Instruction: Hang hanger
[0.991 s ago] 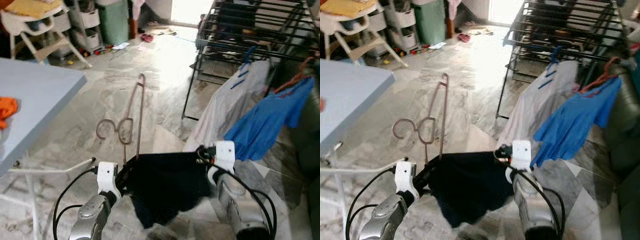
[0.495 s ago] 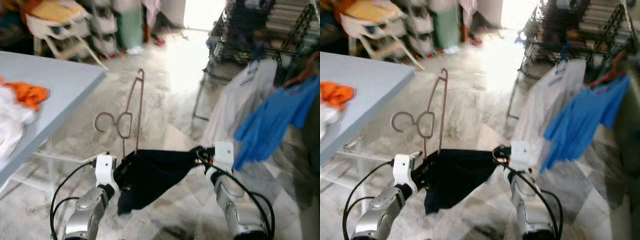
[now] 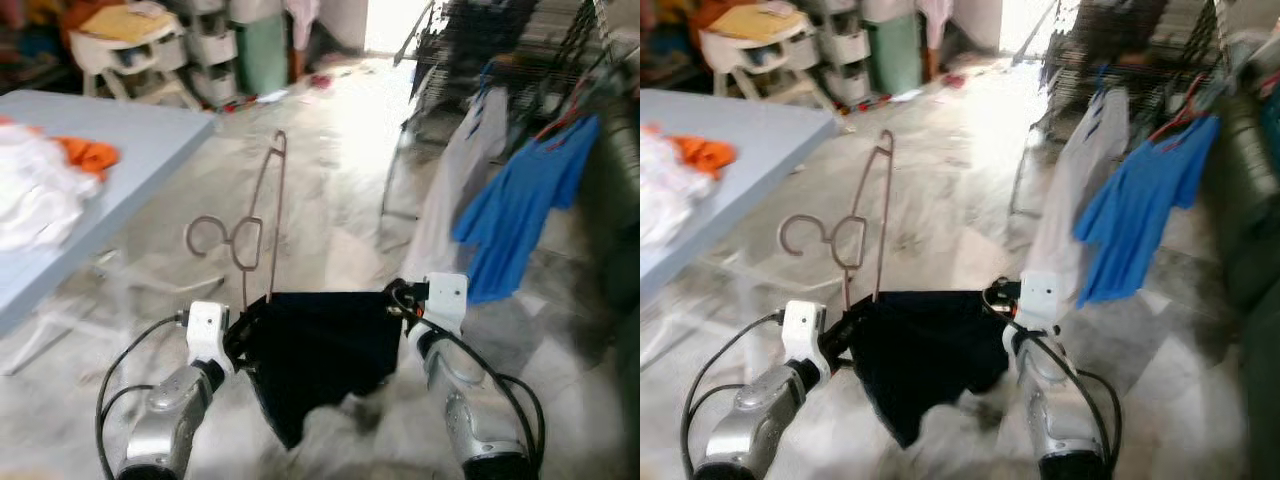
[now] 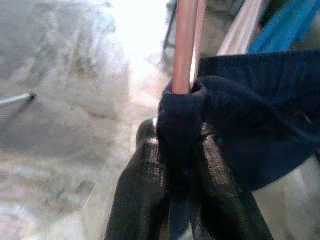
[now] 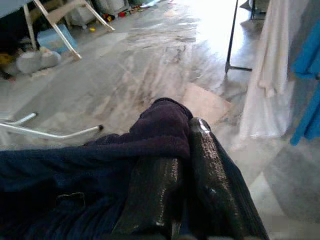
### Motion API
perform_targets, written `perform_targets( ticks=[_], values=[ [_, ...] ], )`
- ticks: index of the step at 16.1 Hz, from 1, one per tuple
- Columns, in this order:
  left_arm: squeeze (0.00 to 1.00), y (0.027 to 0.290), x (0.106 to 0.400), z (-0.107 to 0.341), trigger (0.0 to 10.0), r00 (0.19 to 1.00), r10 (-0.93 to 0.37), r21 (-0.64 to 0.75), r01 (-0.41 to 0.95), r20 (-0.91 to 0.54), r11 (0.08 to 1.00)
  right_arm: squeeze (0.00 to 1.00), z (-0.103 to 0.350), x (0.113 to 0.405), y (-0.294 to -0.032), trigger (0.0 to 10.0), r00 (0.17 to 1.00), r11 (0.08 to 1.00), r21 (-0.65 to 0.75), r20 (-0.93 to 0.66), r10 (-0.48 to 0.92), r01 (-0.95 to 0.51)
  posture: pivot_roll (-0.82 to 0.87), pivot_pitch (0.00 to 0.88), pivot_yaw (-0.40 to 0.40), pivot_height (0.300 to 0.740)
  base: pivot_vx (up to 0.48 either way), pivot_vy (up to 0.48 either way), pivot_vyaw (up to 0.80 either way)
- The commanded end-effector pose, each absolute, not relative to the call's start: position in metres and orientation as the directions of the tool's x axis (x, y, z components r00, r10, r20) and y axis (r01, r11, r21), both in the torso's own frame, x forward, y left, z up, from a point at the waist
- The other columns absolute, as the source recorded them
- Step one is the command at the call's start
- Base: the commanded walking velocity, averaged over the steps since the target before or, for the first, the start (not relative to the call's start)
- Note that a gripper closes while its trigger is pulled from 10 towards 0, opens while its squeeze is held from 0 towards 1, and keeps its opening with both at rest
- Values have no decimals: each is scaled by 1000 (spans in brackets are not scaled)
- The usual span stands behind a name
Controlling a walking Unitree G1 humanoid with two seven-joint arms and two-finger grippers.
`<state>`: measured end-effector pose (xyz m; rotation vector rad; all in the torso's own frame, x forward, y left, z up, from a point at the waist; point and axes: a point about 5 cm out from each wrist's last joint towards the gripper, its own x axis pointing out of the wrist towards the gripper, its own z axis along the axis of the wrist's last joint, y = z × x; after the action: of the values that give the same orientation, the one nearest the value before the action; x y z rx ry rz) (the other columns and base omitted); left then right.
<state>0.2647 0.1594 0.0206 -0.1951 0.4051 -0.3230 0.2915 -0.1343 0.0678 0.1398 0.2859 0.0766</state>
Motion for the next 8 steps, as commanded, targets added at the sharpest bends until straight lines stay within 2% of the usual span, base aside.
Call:
perform_targets(
  ticks=[1, 7, 8],
  values=[
    [0, 166, 269, 26, 10000, 883, -331, -221, 269, -333, 938, 0, 75, 294, -140, 10000, 967, 989, 141, -247, 69, -35, -148, 0, 51, 740, 0, 0, 0],
    [0, 168, 273, 28, 10000, 880, -355, -228, 292, -317, 929, 0, 79, 299, -137, 10000, 971, 990, 132, -230, 70, -40, -152, 0, 63, 740, 0, 0, 0],
    [0, 167, 273, 29, 10000, 880, -366, -221, 309, -303, 925, 0, 80, 299, -136, 10000, 971, 991, 129, -229, 73, -44, -152, 0, 64, 740, 0, 281, -625]
  ],
)
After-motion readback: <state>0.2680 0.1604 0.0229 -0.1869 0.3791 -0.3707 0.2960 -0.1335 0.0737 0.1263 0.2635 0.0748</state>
